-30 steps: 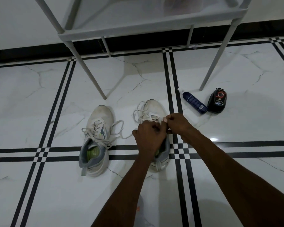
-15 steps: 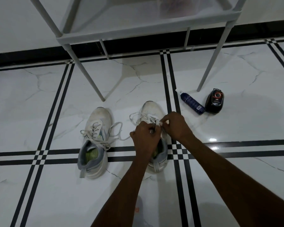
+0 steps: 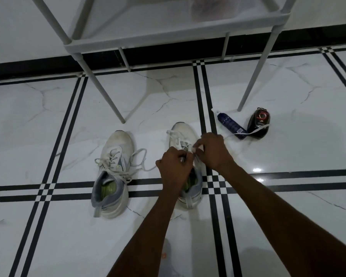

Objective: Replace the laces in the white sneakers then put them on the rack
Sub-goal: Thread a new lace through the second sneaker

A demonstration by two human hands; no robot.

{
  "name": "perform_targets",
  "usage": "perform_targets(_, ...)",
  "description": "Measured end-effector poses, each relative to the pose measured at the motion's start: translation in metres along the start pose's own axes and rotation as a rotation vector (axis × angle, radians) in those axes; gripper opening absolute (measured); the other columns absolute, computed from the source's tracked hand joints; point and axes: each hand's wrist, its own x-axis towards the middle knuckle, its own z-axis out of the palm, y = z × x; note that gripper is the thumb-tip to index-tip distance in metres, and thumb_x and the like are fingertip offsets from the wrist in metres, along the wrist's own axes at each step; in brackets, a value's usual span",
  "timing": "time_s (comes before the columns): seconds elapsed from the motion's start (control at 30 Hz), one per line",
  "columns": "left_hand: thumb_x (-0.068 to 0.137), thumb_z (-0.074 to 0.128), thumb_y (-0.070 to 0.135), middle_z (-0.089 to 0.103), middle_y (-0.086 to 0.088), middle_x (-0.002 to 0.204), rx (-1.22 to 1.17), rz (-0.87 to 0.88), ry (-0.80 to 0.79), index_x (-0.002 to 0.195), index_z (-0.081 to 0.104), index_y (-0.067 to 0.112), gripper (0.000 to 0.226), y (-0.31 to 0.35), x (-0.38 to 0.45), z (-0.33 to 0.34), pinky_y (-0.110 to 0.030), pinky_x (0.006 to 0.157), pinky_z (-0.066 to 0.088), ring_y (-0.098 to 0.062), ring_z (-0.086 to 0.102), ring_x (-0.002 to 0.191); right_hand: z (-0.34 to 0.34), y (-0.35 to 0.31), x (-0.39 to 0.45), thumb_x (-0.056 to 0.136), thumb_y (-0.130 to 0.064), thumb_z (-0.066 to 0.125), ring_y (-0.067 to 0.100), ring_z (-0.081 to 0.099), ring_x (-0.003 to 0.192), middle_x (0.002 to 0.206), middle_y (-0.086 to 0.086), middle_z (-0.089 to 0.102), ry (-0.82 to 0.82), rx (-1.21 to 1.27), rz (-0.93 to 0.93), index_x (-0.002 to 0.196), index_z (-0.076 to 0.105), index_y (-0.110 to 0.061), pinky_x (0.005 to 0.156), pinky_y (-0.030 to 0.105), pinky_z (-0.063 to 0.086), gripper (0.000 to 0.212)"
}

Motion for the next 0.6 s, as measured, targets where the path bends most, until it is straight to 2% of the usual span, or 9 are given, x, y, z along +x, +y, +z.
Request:
perform_targets(0.07,0.092,0.059,0.045,0.065,0.001,0.088,0.014,-0.002,-0.001,0.082,0.074,0.018,0.032,-0.001,-0.001,0.000,-0.043,0.088,0.038,-0.019,0.062,0.087,0.002,-0.003,-0.006,0.089,-0.017,0.066,0.027,0.064,0.086,0.086,0.009,0.068,0.052,0.002,0.037,0.082,0.075,-0.010,0.087,0.043,0.052,0.013)
perform_targets(0.13,0.093,0.064,0.038,0.065,0.001,0.087,0.019,0.003,0.015,0.082,0.074,0.019,0.024,-0.001,-0.002,0.000,-0.042,0.089,0.037,-0.020,0.062,0.086,-0.016,0.005,-0.004,0.091,-0.010,0.061,0.020,0.066,0.084,0.090,-0.003,0.064,0.323,0.105,0.242,0.090,0.071,-0.005,0.081,0.038,0.058,0.011)
perform_targets(0.2,0.093,0.065,0.036,0.066,0.001,0.088,0.018,0.000,0.027,0.085,0.075,0.019,0.021,-0.001,-0.001,-0.002,-0.042,0.090,0.038,-0.019,0.062,0.086,-0.051,0.016,0.003,0.090,-0.003,0.062,0.017,0.063,0.101,0.105,-0.009,0.055,0.690,0.265,0.463,0.102,0.064,-0.005,0.088,0.033,0.057,0.012)
perform_targets(0.27,0.093,0.065,0.036,0.066,0.002,0.089,0.014,-0.003,0.020,0.086,0.075,0.020,0.021,-0.001,-0.001,-0.003,-0.042,0.090,0.038,-0.019,0.062,0.087,-0.070,0.016,0.005,0.091,-0.006,0.062,0.019,0.053,0.118,0.125,0.001,0.049,0.846,0.177,0.458,0.112,0.062,-0.011,0.099,0.034,0.052,0.022)
perform_targets(0.3,0.093,0.065,0.037,0.066,0.002,0.089,0.011,-0.005,0.015,0.085,0.075,0.020,0.021,0.000,0.000,-0.004,-0.042,0.089,0.038,-0.019,0.062,0.087,-0.069,0.012,0.006,0.092,-0.012,0.063,0.019,0.051,0.121,0.130,0.006,0.050,0.796,0.128,0.374,0.118,0.061,-0.014,0.103,0.033,0.049,0.026)
perform_targets(0.37,0.092,0.067,0.037,0.067,0.001,0.089,0.001,-0.011,0.013,0.084,0.075,0.020,0.021,0.001,0.001,-0.004,-0.042,0.089,0.039,-0.020,0.063,0.088,-0.046,0.003,0.005,0.092,-0.026,0.063,0.021,0.056,0.116,0.124,0.010,0.060,0.447,0.158,0.169,0.121,0.064,-0.014,0.102,0.038,0.048,0.031)
perform_targets(0.47,0.091,0.064,0.039,0.068,-0.001,0.089,0.004,-0.004,0.013,0.084,0.075,0.019,0.024,-0.002,-0.001,-0.004,-0.041,0.087,0.039,-0.021,0.063,0.088,-0.008,-0.007,-0.008,0.087,-0.032,0.064,0.027,0.062,0.102,0.105,0.005,0.067,-0.055,0.114,0.060,0.096,0.068,-0.026,0.090,0.048,0.052,0.011)
perform_targets(0.5,0.090,0.063,0.041,0.068,0.000,0.088,0.011,-0.002,0.011,0.083,0.075,0.020,0.026,-0.003,-0.001,-0.005,-0.042,0.087,0.040,-0.021,0.063,0.087,-0.006,-0.007,-0.010,0.088,-0.029,0.064,0.025,0.062,0.096,0.099,0.002,0.067,-0.111,0.086,0.074,0.088,0.065,-0.028,0.085,0.047,0.053,0.002)
perform_targets(0.6,0.086,0.055,0.049,0.066,0.002,0.084,0.045,-0.003,0.001,0.076,0.073,0.021,0.035,-0.006,-0.002,-0.005,-0.042,0.085,0.041,-0.020,0.063,0.083,-0.022,-0.004,-0.007,0.088,-0.031,0.062,0.023,0.064,0.095,0.099,-0.002,0.069,-0.193,-0.108,0.239,0.084,0.065,-0.031,0.088,0.050,0.053,0.005)
